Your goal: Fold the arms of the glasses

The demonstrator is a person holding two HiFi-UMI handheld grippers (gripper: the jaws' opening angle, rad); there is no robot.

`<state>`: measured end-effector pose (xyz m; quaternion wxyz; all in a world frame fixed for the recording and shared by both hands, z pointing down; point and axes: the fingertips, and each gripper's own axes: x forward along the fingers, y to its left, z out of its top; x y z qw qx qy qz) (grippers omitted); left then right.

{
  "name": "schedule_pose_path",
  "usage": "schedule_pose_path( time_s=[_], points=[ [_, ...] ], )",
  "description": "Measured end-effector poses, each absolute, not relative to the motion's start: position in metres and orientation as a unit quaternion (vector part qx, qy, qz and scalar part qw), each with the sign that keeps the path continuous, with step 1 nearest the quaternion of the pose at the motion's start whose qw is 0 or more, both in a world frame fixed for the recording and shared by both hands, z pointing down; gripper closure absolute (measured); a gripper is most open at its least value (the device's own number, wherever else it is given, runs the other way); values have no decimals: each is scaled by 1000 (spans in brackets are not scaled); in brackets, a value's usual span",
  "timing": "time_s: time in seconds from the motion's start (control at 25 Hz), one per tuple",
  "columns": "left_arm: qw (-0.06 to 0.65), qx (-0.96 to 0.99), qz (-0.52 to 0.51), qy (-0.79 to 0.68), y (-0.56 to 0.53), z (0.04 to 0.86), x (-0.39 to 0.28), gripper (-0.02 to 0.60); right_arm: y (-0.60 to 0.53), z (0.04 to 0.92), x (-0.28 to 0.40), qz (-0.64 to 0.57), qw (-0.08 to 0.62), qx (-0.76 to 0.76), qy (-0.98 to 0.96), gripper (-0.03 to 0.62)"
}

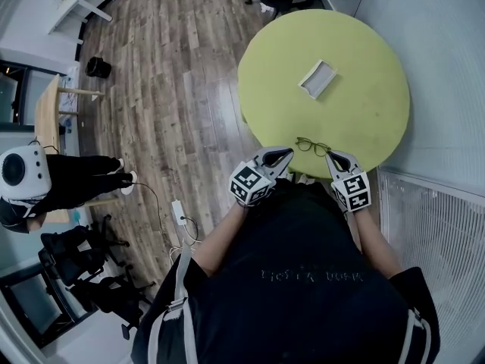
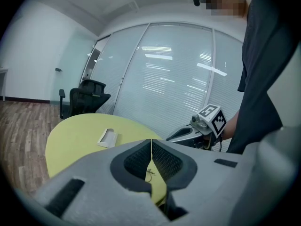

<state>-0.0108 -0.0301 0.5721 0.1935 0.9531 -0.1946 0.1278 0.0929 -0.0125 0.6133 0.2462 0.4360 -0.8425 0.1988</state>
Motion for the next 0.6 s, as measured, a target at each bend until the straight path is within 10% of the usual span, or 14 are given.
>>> schedule_pose_path(
  time_s=[0.6],
  points=[
    [181, 967, 49, -171, -39, 501, 7, 561, -12, 512, 71, 127, 155, 462, -864, 566]
  ],
)
